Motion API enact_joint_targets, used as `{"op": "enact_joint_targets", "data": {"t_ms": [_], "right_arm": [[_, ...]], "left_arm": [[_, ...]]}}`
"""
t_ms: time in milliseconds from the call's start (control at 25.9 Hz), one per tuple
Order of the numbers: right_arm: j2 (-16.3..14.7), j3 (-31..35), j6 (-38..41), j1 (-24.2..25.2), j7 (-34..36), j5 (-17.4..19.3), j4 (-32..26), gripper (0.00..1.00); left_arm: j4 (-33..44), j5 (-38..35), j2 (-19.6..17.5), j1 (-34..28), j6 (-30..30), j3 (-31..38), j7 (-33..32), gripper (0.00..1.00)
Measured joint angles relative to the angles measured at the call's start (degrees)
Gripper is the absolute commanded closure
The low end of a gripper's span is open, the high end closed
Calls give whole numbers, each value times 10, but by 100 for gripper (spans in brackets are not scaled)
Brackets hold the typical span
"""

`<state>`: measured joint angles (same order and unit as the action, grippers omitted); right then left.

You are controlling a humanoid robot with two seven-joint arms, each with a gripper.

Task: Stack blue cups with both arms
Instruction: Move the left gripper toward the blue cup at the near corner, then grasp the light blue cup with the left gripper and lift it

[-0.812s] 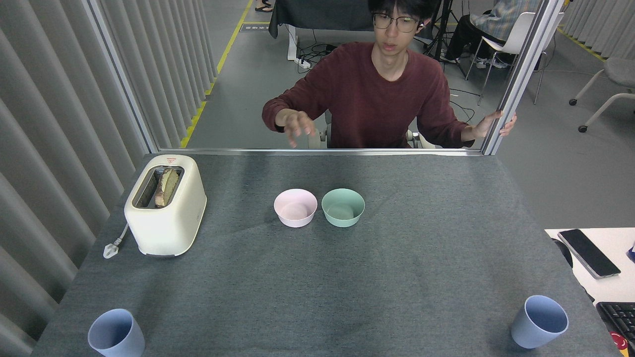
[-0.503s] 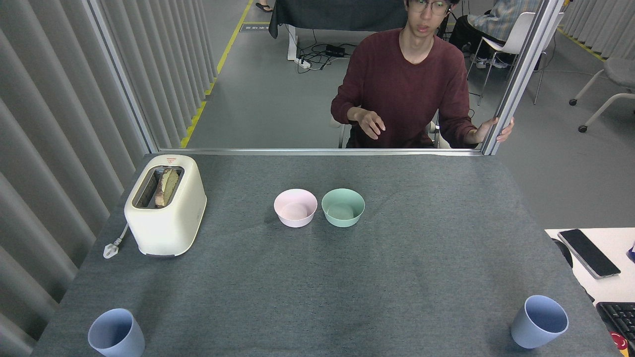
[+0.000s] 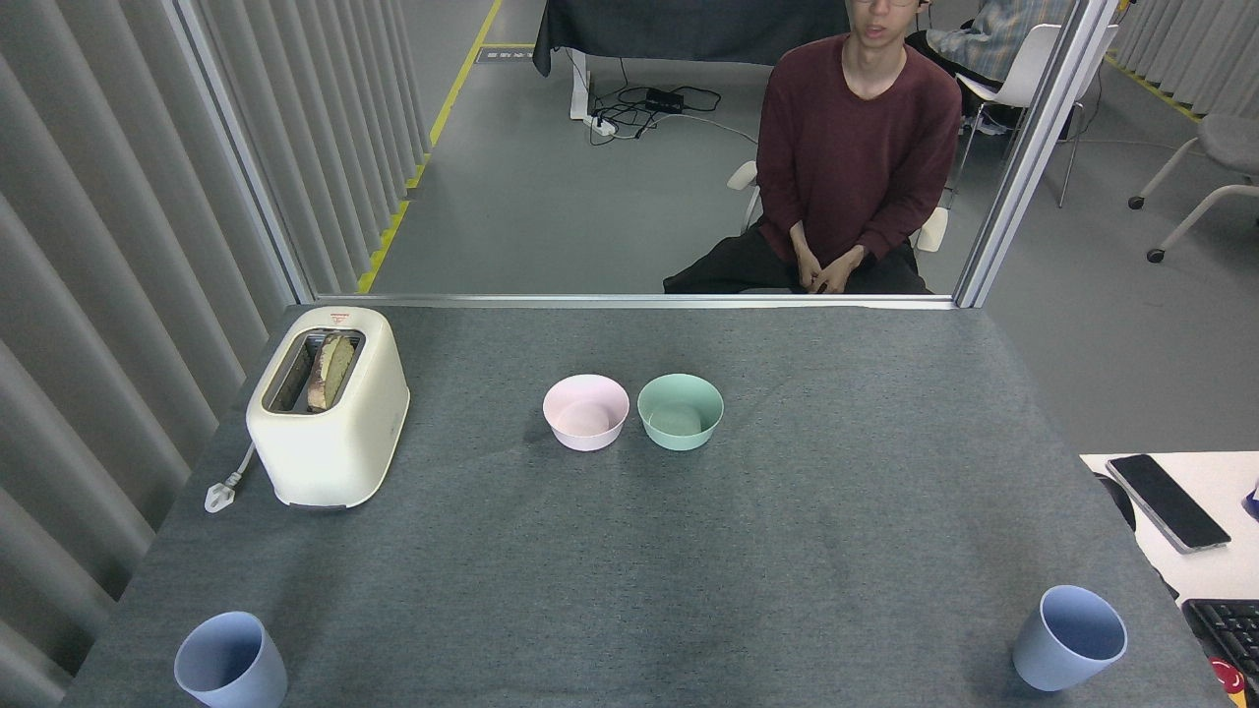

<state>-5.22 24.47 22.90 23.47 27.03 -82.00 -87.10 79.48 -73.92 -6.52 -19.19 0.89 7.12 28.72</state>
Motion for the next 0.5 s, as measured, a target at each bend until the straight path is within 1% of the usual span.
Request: {"op": "enact_joint_targets", "data": {"t_ms": [425,503], "right_arm": [[-1,-1,-1,-3,2,-1,1,0],[-1,-1,-1,-3,2,-1,1,0]], "left_arm": [[-120,-6,-9,119,-1,0,0,0],[-137,-7,-11,138,-1,-1,0,2]]}}
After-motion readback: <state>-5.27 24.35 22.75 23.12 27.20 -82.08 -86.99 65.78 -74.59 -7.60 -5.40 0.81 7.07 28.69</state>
